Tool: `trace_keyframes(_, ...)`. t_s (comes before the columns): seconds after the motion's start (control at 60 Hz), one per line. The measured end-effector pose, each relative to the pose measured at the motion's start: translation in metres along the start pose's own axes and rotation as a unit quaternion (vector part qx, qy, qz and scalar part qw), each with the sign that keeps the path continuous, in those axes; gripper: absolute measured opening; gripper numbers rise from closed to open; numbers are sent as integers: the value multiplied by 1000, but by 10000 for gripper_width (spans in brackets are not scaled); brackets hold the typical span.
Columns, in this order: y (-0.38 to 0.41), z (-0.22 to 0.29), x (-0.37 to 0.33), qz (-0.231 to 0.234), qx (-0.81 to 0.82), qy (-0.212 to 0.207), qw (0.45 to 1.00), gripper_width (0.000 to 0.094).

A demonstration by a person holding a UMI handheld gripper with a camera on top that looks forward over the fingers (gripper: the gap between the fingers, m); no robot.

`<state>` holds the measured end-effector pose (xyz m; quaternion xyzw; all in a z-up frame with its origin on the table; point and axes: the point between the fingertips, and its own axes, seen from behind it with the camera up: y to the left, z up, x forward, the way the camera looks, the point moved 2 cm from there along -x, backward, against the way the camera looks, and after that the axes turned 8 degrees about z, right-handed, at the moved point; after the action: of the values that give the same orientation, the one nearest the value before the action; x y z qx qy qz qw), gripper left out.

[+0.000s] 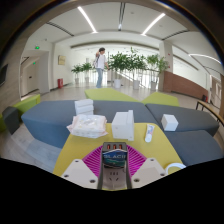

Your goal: Unplug charger

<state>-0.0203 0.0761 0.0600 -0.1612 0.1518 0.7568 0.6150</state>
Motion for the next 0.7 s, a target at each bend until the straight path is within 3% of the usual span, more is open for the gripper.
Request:
trace_keyframes(0.15, -4, 2, 1, 19, -7, 0, 1000, 239)
trace_keyframes(0.333, -10, 15, -12, 28, 40, 7, 999, 238)
trace_keyframes(0.45, -21, 62, -31, 3, 2, -57, 998, 238)
trace_keyframes(0.517, -21, 103, -53, 13, 14, -89, 996, 236)
trace_keyframes(0.617, -24, 117, -65, 22, 6, -77, 997, 239)
trace_keyframes(0.7, -35, 89, -82, 10, -19, -36, 999, 252)
